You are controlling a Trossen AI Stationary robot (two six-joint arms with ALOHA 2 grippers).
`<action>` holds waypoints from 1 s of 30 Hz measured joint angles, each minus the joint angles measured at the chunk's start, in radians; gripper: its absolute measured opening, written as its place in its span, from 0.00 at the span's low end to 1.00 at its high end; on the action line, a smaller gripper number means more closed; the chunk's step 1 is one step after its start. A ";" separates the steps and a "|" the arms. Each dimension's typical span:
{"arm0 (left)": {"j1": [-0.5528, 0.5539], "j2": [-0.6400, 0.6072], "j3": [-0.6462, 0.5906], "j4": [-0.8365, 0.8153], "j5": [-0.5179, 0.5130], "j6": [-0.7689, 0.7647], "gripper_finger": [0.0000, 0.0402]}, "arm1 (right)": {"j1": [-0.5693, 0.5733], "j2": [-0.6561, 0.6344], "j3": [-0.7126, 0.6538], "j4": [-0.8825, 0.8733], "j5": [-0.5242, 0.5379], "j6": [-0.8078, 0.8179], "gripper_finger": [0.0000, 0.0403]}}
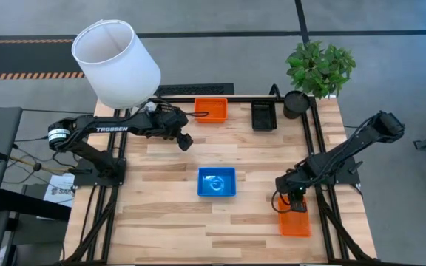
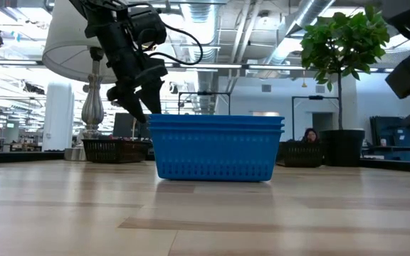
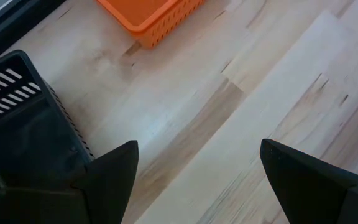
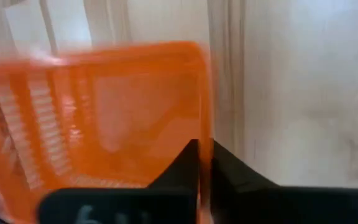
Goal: Stack baskets by color
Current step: Stack the bottom orange bin on the top orange bins
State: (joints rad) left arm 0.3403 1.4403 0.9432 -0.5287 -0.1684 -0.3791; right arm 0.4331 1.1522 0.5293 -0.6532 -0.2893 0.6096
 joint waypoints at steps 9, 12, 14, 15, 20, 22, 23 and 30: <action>0.000 0.000 0.000 0.000 0.003 -0.010 0.81 | -0.157 -0.065 0.059 0.008 -0.008 0.125 0.02; 0.000 0.000 0.000 0.001 0.009 -0.011 0.81 | -0.222 -0.111 0.080 0.014 -0.004 0.175 0.03; 0.000 0.000 0.000 0.001 0.029 -0.011 0.81 | -0.268 -0.144 0.089 0.027 -0.001 0.204 0.03; 0.000 0.000 0.000 0.001 0.034 -0.011 0.81 | -0.289 -0.163 0.091 0.046 0.000 0.214 0.02; 0.000 0.000 0.000 0.001 0.053 -0.011 0.81 | -0.393 -0.241 0.093 0.217 0.005 0.232 0.02; 0.000 0.000 0.000 0.002 0.054 -0.011 0.81 | -0.438 -0.250 0.094 0.297 0.032 0.227 0.02; 0.000 0.000 0.000 0.006 0.061 -0.014 0.81 | -0.461 -0.252 0.094 0.330 0.049 0.222 0.02; 0.000 0.000 -0.001 0.051 0.167 -0.025 0.81 | -0.611 -0.180 0.095 0.427 0.255 0.206 0.02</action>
State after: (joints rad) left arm 0.3401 1.4399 0.9424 -0.4776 -0.0012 -0.4043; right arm -0.1780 0.9721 0.6239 -0.2259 -0.0347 0.8157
